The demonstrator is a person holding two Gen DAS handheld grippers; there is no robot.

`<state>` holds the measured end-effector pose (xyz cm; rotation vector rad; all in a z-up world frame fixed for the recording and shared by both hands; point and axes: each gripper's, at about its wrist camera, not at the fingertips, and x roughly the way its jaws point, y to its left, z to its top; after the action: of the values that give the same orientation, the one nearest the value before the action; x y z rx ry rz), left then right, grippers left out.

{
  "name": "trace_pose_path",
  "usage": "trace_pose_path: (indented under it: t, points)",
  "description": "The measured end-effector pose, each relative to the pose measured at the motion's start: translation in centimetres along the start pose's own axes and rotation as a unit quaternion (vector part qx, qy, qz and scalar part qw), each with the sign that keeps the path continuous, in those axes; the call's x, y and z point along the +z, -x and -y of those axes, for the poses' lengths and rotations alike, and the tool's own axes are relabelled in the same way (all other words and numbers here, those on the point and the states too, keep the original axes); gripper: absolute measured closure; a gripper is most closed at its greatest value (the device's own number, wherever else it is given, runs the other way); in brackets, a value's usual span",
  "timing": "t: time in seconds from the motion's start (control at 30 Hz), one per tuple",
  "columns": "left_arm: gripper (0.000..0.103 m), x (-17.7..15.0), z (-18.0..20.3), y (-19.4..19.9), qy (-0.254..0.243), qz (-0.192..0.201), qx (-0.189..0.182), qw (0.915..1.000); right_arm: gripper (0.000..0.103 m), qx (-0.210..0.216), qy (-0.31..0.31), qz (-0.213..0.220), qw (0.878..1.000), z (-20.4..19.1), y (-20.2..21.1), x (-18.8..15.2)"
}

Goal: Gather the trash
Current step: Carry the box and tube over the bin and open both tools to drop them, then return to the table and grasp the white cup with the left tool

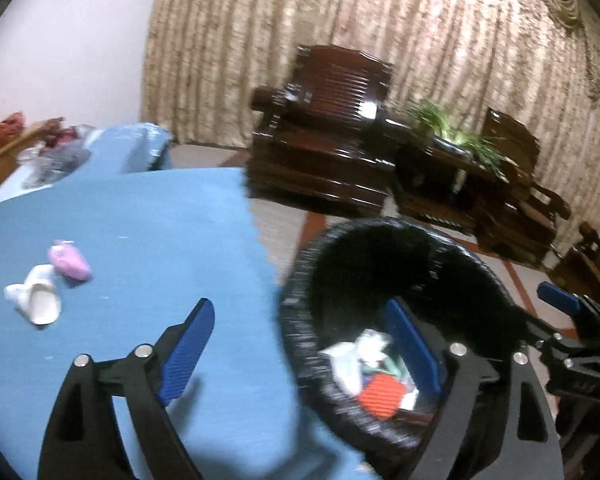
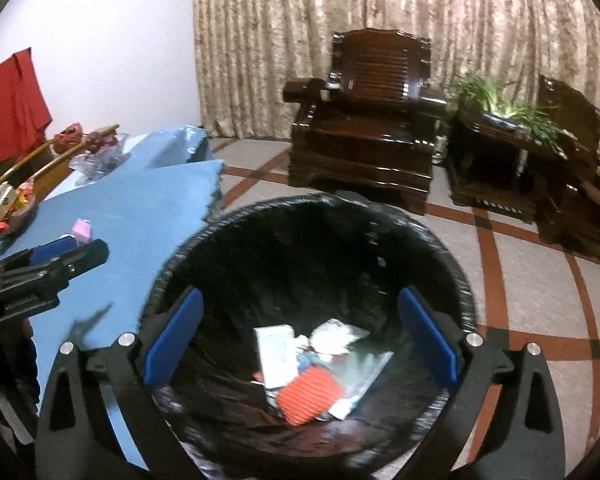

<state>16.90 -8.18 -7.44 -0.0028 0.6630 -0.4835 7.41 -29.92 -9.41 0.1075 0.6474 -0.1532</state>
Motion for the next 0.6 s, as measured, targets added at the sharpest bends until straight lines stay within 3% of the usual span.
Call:
trace_pose_path:
  t: [0.17, 0.33, 0.6]
  points:
    - [0.011, -0.5, -5.2, 2.4, 0.026, 0.011, 0.058, 0.9979, 0.007, 0.038, 0.017, 0.008, 0.999, -4.2, -0.9, 1.2]
    - [0.011, -1.4, -11.0, 4.3, 0.054, 0.016, 0.125, 0.9905, 0.007, 0.084, 0.040, 0.021, 0.995, -9.3, -2.0, 3.1]
    - [0.011, -2.5, -17.2, 5.1, 0.079, 0.013, 0.182, 0.9800, 0.007, 0.127, 0.079, 0.025, 0.989, -16.2, -4.7, 5.0]
